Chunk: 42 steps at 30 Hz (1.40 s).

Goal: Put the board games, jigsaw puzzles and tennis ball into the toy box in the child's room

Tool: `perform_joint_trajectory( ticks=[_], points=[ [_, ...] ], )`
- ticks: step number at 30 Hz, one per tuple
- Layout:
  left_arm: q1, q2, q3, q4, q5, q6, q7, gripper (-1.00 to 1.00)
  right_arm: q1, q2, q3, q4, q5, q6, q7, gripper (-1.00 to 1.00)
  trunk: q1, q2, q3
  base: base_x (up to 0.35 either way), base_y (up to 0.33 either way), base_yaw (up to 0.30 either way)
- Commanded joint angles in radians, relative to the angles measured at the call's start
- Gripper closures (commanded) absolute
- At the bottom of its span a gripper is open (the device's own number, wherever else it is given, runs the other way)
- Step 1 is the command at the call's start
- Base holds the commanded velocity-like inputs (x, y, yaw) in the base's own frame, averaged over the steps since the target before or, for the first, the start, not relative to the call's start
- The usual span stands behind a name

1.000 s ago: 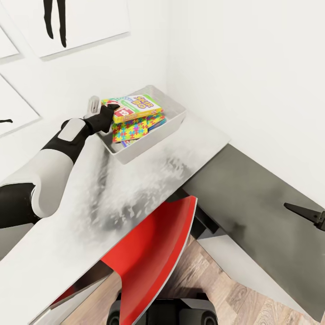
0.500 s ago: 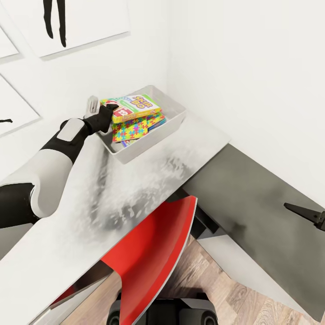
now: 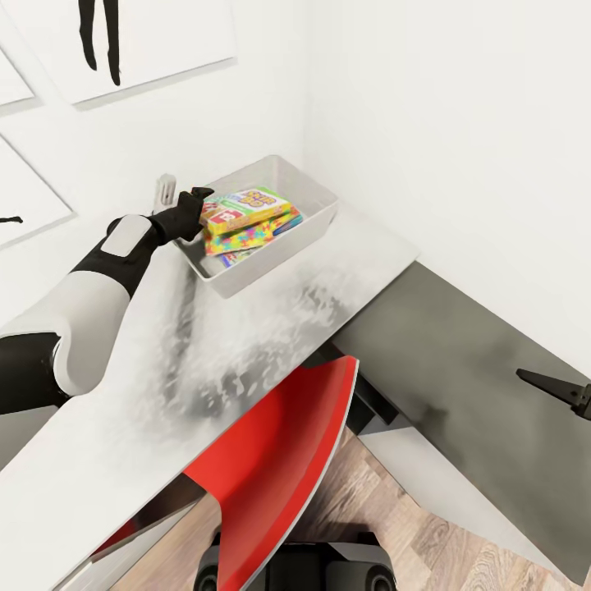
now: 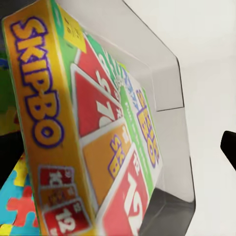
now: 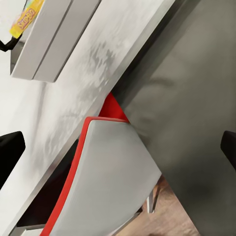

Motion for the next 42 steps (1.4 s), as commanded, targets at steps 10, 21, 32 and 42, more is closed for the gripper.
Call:
perform_joint_trajectory(
  ticks=[10, 21, 32, 42],
  points=[
    [-0.003, 0.000, 0.007, 0.000, 0.003, 0.008, 0.007, -1.00, -0.001, 0.000, -0.002, 0.000, 0.004, 0.003, 0.005, -1.00, 0.001, -0.002, -0.001, 0.000, 0.000, 0.000],
    [-0.004, 0.001, 0.010, -0.005, 0.011, 0.030, 0.011, -1.00, -0.001, 0.000, -0.002, 0.000, 0.004, 0.003, 0.005, -1.00, 0.001, -0.002, -0.001, 0.000, 0.000, 0.000],
    [0.018, 0.003, 0.019, -0.101, 0.022, 0.277, 0.009, -1.00, -0.001, 0.003, -0.003, 0.000, 0.004, 0.003, 0.005, -1.00, 0.001, -0.002, -0.001, 0.000, 0.000, 0.000],
    [0.036, 0.003, 0.090, -0.144, 0.024, 0.400, 0.099, -1.00, -0.001, 0.002, -0.001, 0.000, 0.004, 0.003, 0.004, -1.00, 0.001, -0.002, -0.001, 0.000, 0.000, 0.000]
  ],
)
